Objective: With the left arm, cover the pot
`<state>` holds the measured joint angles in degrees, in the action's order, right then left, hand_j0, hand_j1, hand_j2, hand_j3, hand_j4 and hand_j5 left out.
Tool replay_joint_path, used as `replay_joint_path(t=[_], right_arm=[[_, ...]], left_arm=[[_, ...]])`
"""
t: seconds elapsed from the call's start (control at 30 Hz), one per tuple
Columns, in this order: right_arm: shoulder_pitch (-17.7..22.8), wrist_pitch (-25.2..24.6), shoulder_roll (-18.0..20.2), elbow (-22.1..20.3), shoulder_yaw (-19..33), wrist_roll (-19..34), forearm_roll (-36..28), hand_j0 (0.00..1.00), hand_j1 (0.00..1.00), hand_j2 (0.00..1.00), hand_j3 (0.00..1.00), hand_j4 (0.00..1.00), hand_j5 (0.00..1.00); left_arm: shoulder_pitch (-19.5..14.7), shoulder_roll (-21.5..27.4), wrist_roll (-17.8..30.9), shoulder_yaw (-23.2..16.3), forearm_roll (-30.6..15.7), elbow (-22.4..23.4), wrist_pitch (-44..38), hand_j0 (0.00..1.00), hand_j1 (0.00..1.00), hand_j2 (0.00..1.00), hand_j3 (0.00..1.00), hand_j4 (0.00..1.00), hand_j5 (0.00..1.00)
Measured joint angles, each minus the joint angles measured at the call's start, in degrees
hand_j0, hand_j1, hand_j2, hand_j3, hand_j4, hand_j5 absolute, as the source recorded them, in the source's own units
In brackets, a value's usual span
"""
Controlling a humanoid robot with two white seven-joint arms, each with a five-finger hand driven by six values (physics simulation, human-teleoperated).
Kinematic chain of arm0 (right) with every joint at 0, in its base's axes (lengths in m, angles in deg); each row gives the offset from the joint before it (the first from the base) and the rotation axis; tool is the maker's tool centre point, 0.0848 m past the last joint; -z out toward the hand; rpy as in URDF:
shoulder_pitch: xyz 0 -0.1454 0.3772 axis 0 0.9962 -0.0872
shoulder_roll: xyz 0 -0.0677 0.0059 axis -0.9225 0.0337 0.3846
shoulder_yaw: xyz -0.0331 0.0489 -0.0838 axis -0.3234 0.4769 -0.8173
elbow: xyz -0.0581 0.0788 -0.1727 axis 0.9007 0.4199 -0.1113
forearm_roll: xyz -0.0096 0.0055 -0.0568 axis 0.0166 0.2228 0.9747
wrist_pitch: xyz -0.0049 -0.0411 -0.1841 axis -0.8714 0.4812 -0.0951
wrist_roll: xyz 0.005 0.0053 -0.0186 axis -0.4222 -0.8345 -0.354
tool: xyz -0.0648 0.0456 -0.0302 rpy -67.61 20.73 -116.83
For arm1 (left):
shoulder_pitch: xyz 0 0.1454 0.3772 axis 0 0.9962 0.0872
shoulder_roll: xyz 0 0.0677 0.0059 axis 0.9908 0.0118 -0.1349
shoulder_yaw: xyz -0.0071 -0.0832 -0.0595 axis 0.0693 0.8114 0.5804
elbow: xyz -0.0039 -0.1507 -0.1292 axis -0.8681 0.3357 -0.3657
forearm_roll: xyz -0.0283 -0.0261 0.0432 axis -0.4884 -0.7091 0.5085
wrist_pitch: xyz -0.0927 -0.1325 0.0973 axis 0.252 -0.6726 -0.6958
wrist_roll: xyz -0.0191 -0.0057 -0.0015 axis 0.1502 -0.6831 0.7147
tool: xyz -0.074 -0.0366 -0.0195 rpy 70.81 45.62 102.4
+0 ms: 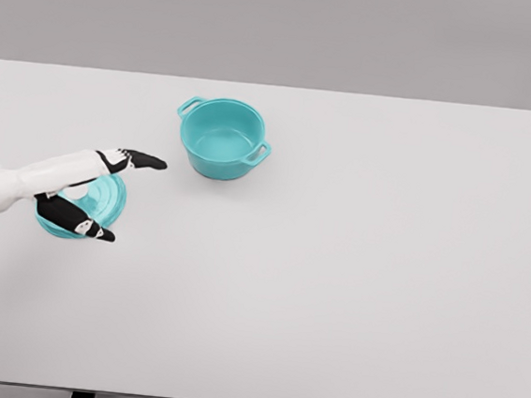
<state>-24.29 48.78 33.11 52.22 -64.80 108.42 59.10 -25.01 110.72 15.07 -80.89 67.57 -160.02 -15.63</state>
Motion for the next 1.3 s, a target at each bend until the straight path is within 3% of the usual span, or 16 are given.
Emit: replay_joint_path(t=[0.2, 0.47, 0.73, 0.87, 1.3], right_arm=[[0.79, -0.03, 0.00, 0.16, 0.10, 0.00, -0.08, 1.00, 1.00, 1.00, 1.00, 1.00, 1.00], [0.79, -0.03, 0.00, 0.19, 0.15, 0.00, -0.10, 1.00, 1.00, 1.00, 1.00, 1.00, 1.00], [0.79, -0.03, 0.00, 0.19, 0.16, 0.00, -0.10, 1.00, 1.00, 1.00, 1.00, 1.00, 1.00], [0.79, -0.03, 0.00, 0.20, 0.16, 0.00, -0.11, 1.00, 1.00, 1.00, 1.00, 1.00, 1.00], [0.79, -0.03, 0.00, 0.20, 0.16, 0.00, -0.10, 1.00, 1.00, 1.00, 1.00, 1.00, 1.00]], left_arm=[[-0.79, -0.04, -0.01, 0.02, -3.56, 11.43, -0.02, 1.00, 1.00, 1.00, 1.00, 1.00, 1.00], [-1.32, -0.02, -0.31, -0.04, -3.91, 20.17, -0.03, 1.00, 1.00, 1.00, 1.00, 1.00, 1.00], [0.00, -0.04, -4.13, -0.06, -4.96, 18.14, -0.03, 1.00, 1.00, 1.00, 1.00, 1.00, 1.00], [0.79, 0.51, -4.52, -0.41, -6.11, 17.51, -0.03, 0.89, 0.89, 0.89, 0.89, 0.89, 0.89], [0.44, 0.01, -4.51, -0.69, -6.27, 22.30, -0.04, 0.89, 0.89, 0.89, 0.89, 0.89, 0.89]])
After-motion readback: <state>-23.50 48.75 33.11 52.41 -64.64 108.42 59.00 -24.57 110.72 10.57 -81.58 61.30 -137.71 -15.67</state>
